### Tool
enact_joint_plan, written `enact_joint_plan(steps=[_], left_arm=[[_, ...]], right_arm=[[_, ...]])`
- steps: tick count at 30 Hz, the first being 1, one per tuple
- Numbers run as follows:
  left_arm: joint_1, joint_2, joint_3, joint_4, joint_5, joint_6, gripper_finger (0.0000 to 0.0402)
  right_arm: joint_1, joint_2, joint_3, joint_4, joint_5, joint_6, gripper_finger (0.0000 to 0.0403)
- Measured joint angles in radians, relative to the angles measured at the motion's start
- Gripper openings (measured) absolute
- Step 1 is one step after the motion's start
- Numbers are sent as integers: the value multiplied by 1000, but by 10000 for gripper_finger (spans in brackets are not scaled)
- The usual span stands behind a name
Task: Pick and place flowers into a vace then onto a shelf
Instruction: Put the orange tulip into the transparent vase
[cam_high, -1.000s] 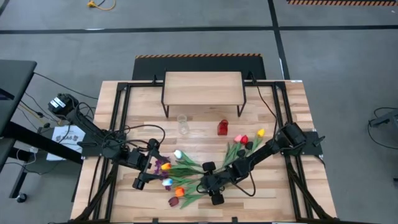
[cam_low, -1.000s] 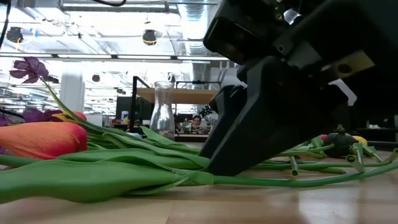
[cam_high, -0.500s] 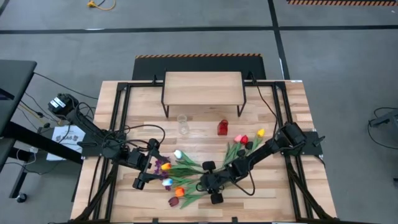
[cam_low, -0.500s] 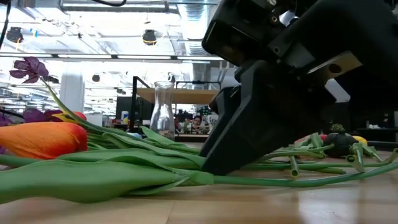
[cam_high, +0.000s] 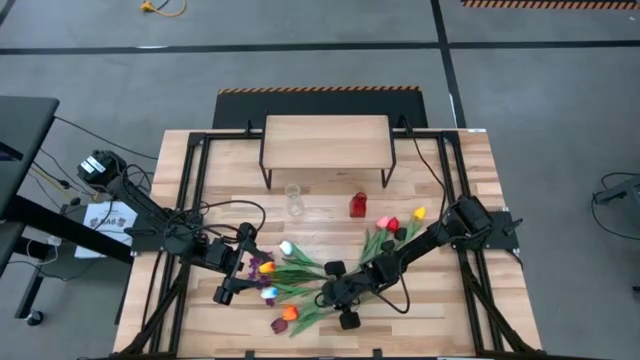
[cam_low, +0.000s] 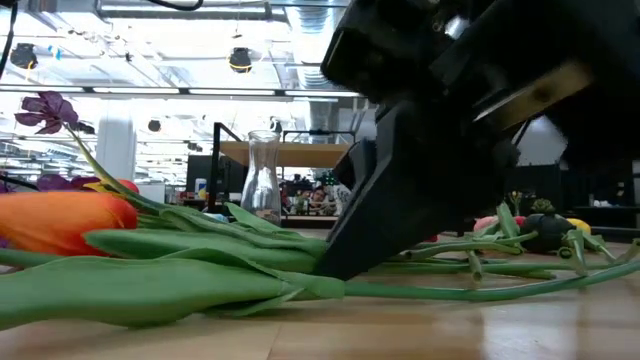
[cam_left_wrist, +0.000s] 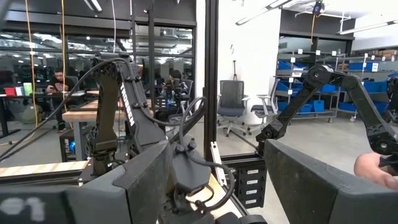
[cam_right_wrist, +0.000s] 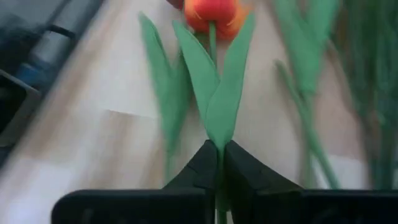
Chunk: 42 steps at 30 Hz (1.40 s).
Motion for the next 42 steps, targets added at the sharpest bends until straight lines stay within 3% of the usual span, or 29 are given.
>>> enact_joint_plan(steps=[8,18,24,35,42], left_arm=[[0,0,0,-2,2,0,253],[0,0,0,-6,2,0,253],[0,0,0,-11,0,0,253],[0,0,0,-20,-3,0,253],[0,0,0,-20,-3,0,253]], right_arm=[[0,-27,76,-88,-16,-11,25],[-6,-109,152,-137,11,-100,8],[3,-161,182,-77,50,-159,23],[41,-253,181,50,84,-289,14],[52,-315,180,145,178,-352,19]])
